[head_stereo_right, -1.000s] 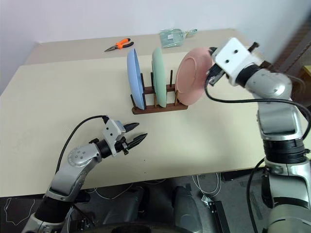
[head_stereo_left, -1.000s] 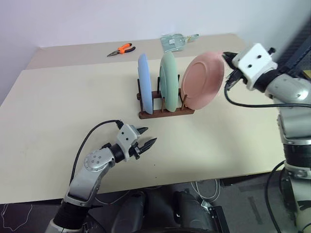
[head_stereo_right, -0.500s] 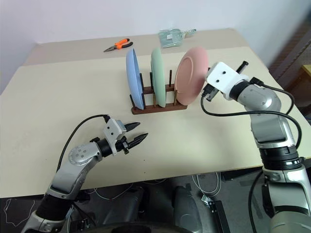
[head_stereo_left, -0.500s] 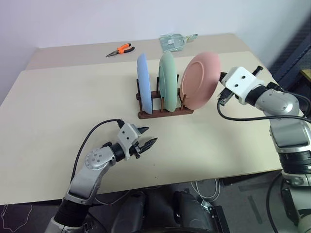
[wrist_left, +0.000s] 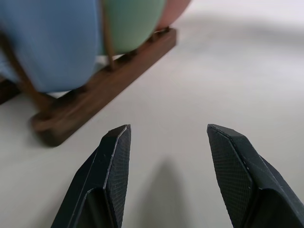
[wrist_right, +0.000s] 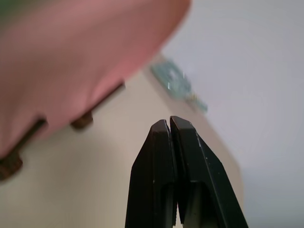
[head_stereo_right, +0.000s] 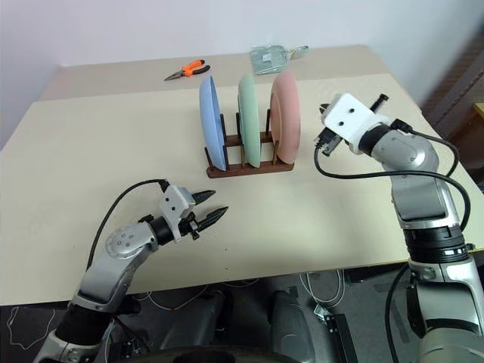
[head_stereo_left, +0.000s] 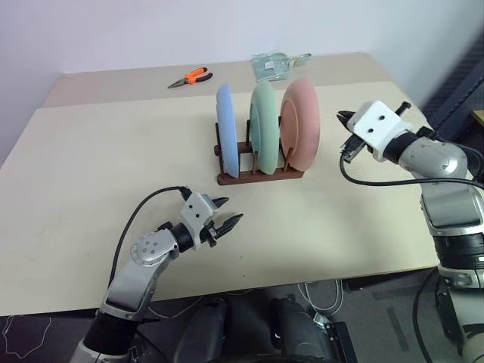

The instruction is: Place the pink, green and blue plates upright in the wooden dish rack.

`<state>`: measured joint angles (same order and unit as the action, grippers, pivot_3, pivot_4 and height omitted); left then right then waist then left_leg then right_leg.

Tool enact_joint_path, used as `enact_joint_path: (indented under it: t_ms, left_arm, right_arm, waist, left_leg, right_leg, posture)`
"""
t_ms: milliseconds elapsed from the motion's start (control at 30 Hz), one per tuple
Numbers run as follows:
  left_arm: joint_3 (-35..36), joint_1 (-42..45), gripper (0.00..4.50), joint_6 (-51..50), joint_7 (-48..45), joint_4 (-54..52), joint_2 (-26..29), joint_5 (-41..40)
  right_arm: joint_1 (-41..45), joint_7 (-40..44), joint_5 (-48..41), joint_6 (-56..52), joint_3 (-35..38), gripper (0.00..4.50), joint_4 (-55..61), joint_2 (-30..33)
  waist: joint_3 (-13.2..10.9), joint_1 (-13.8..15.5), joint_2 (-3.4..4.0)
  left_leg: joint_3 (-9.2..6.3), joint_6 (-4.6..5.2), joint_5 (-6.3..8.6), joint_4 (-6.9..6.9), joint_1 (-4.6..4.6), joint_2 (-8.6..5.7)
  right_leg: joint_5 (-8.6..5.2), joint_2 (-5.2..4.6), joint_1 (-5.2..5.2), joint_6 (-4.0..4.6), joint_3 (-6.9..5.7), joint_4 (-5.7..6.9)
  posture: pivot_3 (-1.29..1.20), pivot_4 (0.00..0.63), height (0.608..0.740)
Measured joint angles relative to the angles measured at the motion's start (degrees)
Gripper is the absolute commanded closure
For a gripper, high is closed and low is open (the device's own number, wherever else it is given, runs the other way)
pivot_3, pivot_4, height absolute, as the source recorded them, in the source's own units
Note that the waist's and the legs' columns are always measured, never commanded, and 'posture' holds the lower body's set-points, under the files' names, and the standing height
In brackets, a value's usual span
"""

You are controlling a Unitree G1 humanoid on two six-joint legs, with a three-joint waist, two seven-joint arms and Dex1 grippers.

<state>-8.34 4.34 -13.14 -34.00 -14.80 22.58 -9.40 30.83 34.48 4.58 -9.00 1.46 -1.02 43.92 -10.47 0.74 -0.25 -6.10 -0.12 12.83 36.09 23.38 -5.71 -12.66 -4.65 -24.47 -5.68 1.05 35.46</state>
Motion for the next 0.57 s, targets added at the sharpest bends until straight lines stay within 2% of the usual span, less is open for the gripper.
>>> enact_joint_path:
  t_ms: [167,300,433,567]
  left_arm:
    - [7.1,-1.9,1.90,0.1,2.1,1.5,2.6,-0.1]
    - [14.9,-8.7,1.90,1.2,0.8,3.8,8.3,-1.2]
    - [18.2,-11.3,1.90,1.1,0.5,3.2,8.5,-2.8]
    - [18.7,-13.3,1.90,0.8,1.1,1.7,7.0,-3.8]
  right_arm:
    - [-2.6,0.8,-7.8,0.6,6.5,4.45,-4.7,-3.4]
    - [-8.6,6.1,-17.4,-1.7,11.0,4.45,-6.1,-5.6]
    - [-12.7,9.8,-20.8,-3.3,10.1,4.45,-6.2,-7.1]
    - [-13.1,10.6,-21.1,-3.1,8.8,4.45,-6.6,-7.9]
  waist:
    - [0.0,-0.4,0.03]
    - [0.0,-0.4,0.02]
    - [0.0,-0.1,0.06]
    - [0.0,-0.1,0.05]
  left_leg:
    - [0.01,0.00,0.00,-0.02,-0.03,0.03]
    - [0.00,0.01,0.01,-0.08,-0.04,0.10]
    - [0.01,0.01,0.01,0.06,-0.04,0.10]
    - [0.01,0.01,0.01,0.05,-0.04,0.10]
  right_leg:
    - [0.02,0.04,-0.01,-0.02,0.01,0.03]
    - [0.01,0.06,0.00,0.00,0.04,0.01]
    - [-0.01,0.04,0.06,0.18,0.05,0.00]
    - [-0.01,0.04,0.05,0.19,0.04,0.01]
  posture:
    - [0.00,0.150,0.740]
    - [0.00,0.150,0.740]
    - [0.00,0.150,0.740]
    - [0.00,0.150,0.740]
